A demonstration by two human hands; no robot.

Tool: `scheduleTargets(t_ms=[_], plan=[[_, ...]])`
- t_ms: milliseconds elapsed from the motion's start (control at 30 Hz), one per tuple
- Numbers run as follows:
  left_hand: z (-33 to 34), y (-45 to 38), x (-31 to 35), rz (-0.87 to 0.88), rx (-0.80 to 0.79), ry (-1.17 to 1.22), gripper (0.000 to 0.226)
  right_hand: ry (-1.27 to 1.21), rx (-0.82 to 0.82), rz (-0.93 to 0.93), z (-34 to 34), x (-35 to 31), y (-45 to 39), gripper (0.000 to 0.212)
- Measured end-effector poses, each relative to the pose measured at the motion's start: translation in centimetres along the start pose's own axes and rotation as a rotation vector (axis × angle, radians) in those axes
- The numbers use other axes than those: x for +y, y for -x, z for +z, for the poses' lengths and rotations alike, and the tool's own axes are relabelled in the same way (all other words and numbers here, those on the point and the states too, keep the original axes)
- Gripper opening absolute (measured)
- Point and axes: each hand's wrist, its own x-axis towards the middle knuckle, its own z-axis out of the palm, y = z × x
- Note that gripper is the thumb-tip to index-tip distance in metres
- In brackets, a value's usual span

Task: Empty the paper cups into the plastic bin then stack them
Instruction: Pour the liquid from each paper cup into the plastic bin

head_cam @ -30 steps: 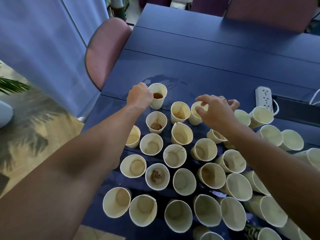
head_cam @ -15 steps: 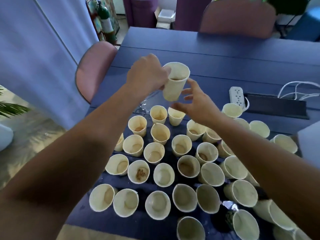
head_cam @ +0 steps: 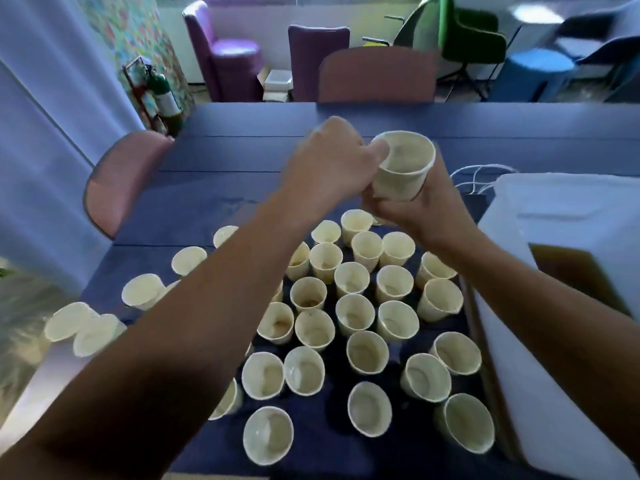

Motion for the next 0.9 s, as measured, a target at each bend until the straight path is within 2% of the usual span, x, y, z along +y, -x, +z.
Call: scheduleTargets(t_ms=[167, 300, 367, 467, 567, 600, 767, 900], plan=[[4.4, 2.9, 4.6, 0.055, -0.045, 0.064, 0.058, 0.094, 0.027, 0.002, -7.8, 2.3, 3.0, 0.080], [7.2, 5.4, 6.8, 0.043, -0.056, 0.095, 0.059, 0.161, 0.069, 0.023, -12.9, 4.0, 4.8, 0.079], [8.7, 6.5, 7.6, 0.021, -0.065, 0.090, 0.051, 0.179, 0.067, 0.035, -15.2, 5.0, 5.6, 0.078], [11.5, 8.3, 8.5, 0.019, -0.086, 0.030, 0.027, 0.176, 0.088, 0.093, -18.4, 6.6, 7.6, 0.075], [13.8, 9.6, 8.7, 0.064, -0.172, -0.063, 0.009, 0.170, 0.089, 0.172, -20.4, 8.3, 9.4, 0.068], [14.5, 10.0, 8.7, 0.093, -0.219, -0.069, 0.010, 0.177, 0.079, 0.200, -20.9, 9.0, 9.8, 0.065], [18.2, 11.5, 8.6, 0.266, -0.416, -0.065, 0.044, 0.278, 0.087, 0.254, -22.3, 11.2, 11.4, 0.065], [20.1, 11.8, 8.2, 0.301, -0.443, -0.092, 0.056, 0.305, 0.080, 0.283, -22.7, 12.6, 11.5, 0.065]])
